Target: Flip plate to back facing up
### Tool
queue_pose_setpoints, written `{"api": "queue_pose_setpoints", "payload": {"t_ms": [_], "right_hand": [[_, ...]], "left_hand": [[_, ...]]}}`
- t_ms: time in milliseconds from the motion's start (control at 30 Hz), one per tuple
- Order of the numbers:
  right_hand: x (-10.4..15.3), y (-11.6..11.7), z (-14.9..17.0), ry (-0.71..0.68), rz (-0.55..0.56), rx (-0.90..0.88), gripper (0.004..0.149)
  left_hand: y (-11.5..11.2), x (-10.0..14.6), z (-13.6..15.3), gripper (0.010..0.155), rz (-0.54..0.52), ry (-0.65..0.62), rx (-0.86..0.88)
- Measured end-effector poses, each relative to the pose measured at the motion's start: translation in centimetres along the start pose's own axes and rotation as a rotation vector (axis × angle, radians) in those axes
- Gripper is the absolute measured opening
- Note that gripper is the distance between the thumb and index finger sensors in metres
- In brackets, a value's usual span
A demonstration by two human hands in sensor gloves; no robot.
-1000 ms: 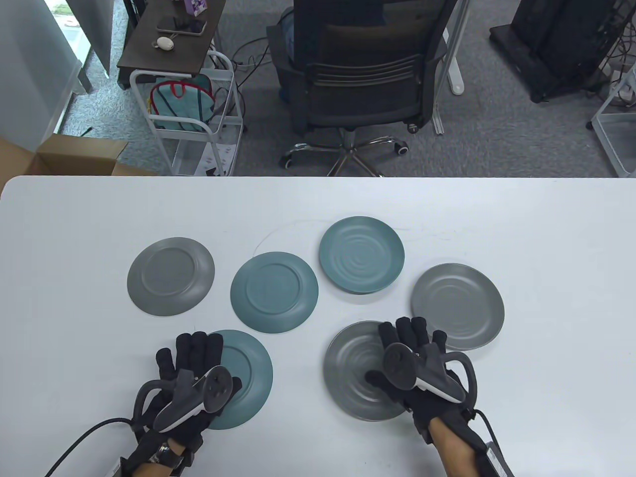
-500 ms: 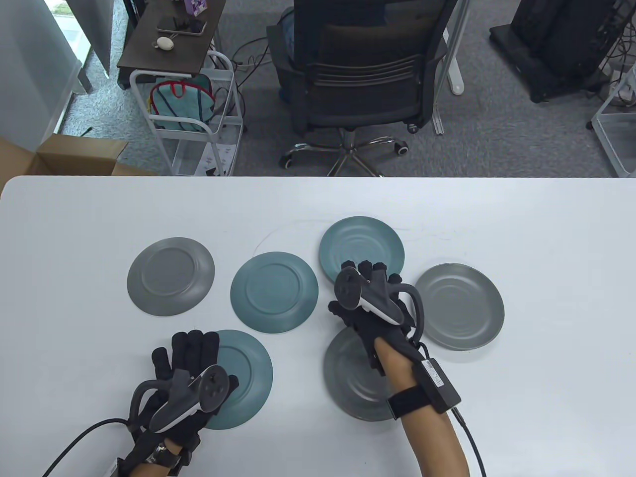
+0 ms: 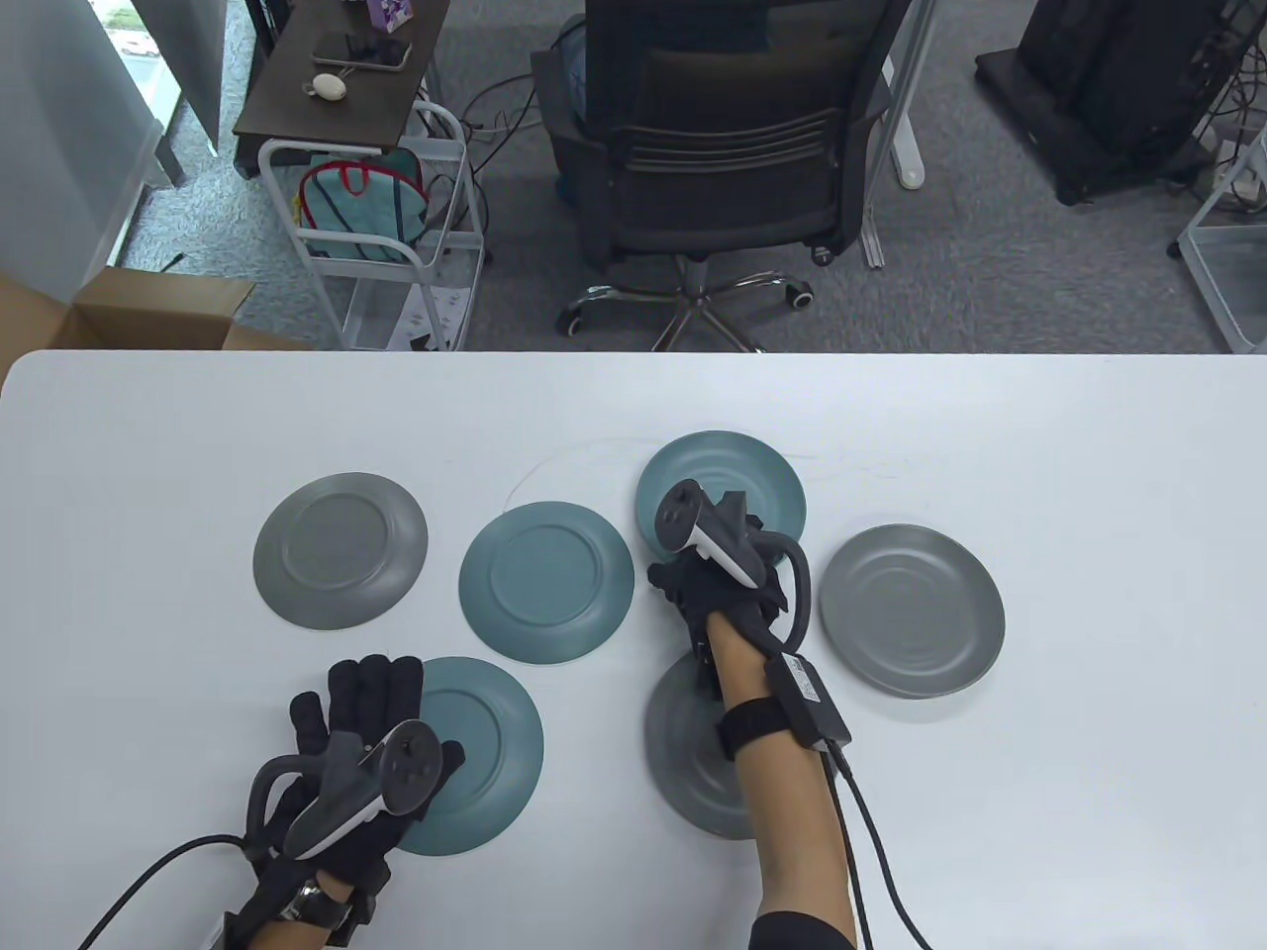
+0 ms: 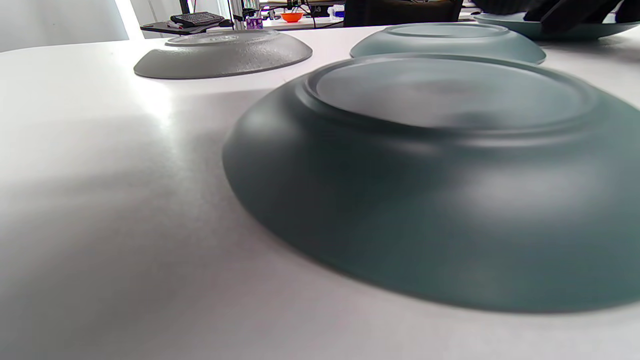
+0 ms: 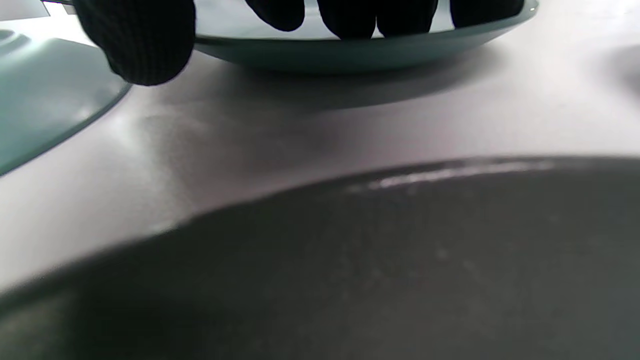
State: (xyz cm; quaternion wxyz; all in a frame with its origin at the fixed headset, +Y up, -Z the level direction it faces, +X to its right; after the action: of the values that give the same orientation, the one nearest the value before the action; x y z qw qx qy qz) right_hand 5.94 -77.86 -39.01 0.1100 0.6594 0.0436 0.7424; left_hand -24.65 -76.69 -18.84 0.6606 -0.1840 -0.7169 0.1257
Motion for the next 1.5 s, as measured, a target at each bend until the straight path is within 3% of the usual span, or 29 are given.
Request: {"api": "queue_pose_setpoints", "payload": {"t_ms": [400,633,933,1167,1500], "right_hand": [[-0.2,-0.2,-3.0,-0.020,-0.019,0.203,0.071],[0.8,-2.0,-3.5,-0.059,0.063,0.168,0.063],[2.4,-7.0,-1.2,-0.079,0.306,-0.181,0.053],[3.3,-9.3,1.8,-0.016,0.452,-0.443,0.050],[2.9,-9.3,6.8,0.138,0.460,-0.837,0.050]], "left_hand": [[0.1,-0.1,0.3,0.089,0.002,0.015,-0.006],[0.2,0.0,0.5,0.089,-0.008,0.020,0.001],[0.1,-0.1,0.8,0.089,0.002,0.032,0.003],[0.1,-0.1,0.7,0.089,-0.004,0.027,0.002],[0.0,-0.2,0.7,0.089,0.001,0.027,0.001]]}}
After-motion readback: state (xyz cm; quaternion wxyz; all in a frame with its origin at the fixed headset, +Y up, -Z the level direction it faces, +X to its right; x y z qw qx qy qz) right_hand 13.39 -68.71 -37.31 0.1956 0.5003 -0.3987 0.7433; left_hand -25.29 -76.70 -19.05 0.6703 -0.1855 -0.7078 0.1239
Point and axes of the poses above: the tracker on the back of each hand, its own z axis roughly to the little-finger side, its own x axis roughly from the fingertips to the wrist, y = z × x, the point moved 2 cm from there along -x, roughly from the wrist to the fingertips, and after that the axes turned 9 degrees about z, right-handed, at the moved point
